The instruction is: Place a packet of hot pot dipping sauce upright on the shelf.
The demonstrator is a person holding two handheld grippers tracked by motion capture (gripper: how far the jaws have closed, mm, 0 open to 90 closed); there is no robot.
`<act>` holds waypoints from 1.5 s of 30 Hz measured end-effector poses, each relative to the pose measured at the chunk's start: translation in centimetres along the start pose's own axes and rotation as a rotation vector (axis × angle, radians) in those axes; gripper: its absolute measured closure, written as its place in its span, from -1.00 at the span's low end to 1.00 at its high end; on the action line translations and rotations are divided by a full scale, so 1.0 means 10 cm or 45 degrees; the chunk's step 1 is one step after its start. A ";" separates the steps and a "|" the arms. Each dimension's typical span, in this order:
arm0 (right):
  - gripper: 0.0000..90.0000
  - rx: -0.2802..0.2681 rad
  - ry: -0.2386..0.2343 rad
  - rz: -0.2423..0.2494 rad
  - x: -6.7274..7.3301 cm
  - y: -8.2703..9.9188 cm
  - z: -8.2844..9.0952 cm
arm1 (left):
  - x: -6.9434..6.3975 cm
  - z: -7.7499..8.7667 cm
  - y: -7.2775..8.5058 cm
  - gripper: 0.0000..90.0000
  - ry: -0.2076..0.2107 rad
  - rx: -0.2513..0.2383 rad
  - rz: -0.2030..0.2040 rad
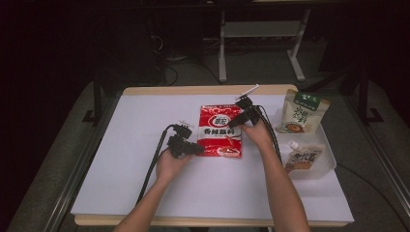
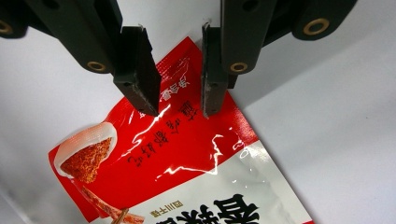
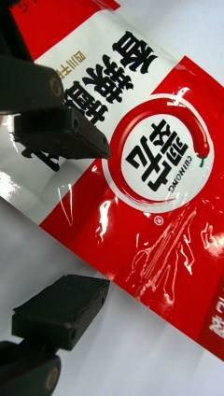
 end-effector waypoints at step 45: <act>1.00 -0.039 -0.114 0.107 0.12 -0.01 0.23 | -0.01 0.01 -0.01 0.29 0.010 -0.009 -0.005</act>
Point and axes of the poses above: each handheld gripper's, and its own axes: z roughly backward along the jaws, y roughly out of its underside, x roughly to its left, the point moved 6 cm from there along -z, roughly forward along the jaws, and after that the axes turned 3 degrees about x, right-handed, at the moved point
